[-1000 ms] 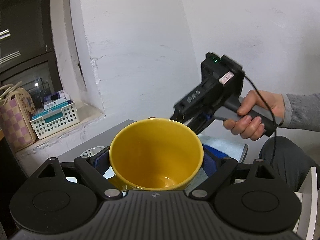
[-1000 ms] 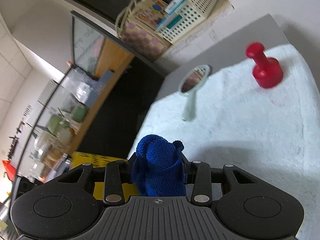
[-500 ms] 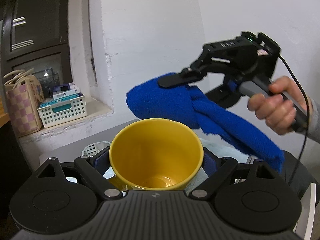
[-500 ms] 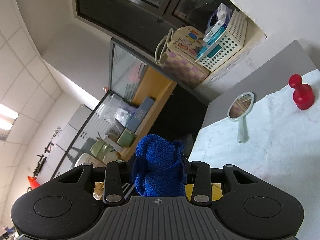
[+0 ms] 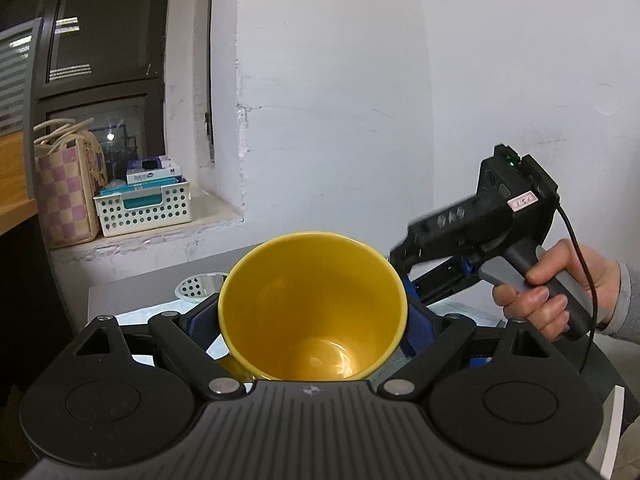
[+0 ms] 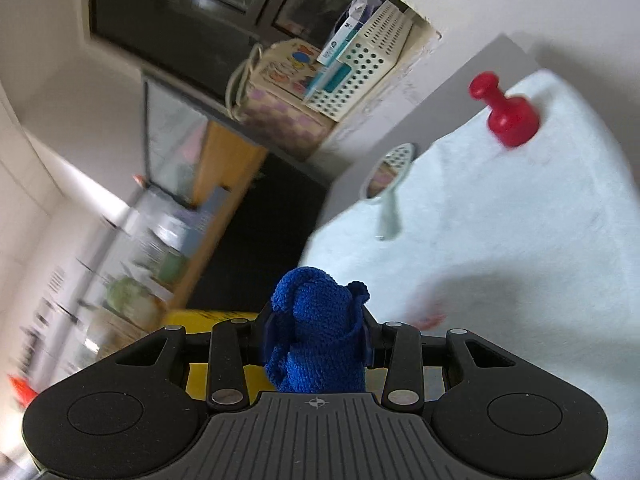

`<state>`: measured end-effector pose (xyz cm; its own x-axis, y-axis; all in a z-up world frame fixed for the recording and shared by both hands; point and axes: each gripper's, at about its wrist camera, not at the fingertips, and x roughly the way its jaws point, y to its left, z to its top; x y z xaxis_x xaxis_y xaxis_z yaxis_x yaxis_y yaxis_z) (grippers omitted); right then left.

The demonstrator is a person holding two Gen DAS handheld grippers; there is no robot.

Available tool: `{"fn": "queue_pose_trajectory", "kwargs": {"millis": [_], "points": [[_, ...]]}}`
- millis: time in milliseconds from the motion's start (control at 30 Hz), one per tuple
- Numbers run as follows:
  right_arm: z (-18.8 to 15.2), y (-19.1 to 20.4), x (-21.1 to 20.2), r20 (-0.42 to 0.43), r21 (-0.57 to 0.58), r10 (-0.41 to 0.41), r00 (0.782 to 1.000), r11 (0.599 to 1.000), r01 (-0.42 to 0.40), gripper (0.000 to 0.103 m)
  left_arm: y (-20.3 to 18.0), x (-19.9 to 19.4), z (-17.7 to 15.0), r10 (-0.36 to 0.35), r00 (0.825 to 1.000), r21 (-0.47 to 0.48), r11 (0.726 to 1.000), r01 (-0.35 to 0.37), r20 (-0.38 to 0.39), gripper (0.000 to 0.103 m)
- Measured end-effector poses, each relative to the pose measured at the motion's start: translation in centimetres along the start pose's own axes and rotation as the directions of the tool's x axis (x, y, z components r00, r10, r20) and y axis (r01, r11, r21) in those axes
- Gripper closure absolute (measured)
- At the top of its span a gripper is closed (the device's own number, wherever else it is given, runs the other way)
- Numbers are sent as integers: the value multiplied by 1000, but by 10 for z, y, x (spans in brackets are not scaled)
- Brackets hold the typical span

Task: Clean container
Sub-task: 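Wipe the blue cloth across the mug rim with the right gripper, then turn the yellow mug upright with the left gripper, showing its printed side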

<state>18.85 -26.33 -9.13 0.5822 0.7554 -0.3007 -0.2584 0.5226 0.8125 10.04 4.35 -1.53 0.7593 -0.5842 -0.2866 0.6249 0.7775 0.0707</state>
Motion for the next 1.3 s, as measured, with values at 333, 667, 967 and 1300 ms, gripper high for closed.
{"fn": "queue_pose_trajectory", "kwargs": {"millis": [333,667,967,1300], "points": [[10,12,-22,25,-189,-171,985,967,173,61,-13,36,17,64,997,13,998,-64,-42,9],[13,2,-49,47,-214,-250,967,943,254,61,-12,52,21,107,993,-10,994,-107,-57,8],[7,4,-51,43,-208,-236,971,948,240,60,-29,31,30,228,973,-42,972,-229,-22,1],[-2,12,-62,47,-214,-223,974,950,228,60,-55,20,36,324,937,-219,912,-347,-134,0]]}}
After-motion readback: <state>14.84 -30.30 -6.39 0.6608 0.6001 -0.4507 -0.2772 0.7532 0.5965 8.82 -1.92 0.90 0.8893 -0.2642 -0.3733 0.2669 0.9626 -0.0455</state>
